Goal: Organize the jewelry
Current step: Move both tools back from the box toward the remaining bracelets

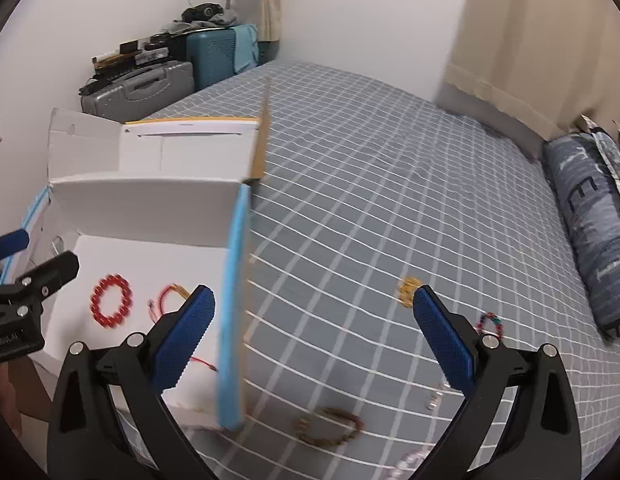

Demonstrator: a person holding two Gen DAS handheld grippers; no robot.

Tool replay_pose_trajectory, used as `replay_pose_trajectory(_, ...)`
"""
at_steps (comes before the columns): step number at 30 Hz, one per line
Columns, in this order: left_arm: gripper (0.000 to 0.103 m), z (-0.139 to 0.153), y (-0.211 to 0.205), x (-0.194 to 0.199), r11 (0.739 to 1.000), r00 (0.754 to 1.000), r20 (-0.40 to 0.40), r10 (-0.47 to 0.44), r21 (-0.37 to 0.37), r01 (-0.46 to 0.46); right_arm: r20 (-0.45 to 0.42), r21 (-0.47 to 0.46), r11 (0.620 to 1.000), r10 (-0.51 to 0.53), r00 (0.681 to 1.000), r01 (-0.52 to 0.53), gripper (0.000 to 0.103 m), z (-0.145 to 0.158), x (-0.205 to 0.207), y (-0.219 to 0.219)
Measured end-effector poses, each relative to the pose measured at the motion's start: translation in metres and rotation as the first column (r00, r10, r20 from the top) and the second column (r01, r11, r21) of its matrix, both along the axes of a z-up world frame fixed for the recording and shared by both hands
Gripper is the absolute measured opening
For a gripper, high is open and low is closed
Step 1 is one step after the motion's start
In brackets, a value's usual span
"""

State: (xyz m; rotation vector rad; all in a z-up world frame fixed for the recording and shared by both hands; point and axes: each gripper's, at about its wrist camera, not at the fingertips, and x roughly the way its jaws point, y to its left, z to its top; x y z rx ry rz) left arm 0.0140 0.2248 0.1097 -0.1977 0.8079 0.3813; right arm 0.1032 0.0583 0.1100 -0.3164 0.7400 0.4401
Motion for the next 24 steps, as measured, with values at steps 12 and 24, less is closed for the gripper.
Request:
replay_pose_trajectory(12, 0.097, -0.008, -0.104, 0.041, 0.970, 0.970, 0.015, -0.242, -0.005, 0.242, -0.024, 0.020, 0.991, -0.134, 0.991, 0.134, 0.095, -0.005, 0.002, -0.107)
replay_pose_trajectory(24, 0.097, -0.030, -0.187, 0.066, 0.917, 0.917, -0.016, -0.398, -0.013, 0.398, -0.061, 0.017, 0.968, -0.249, 0.967, 0.250, 0.095, -0.025, -0.003, -0.199)
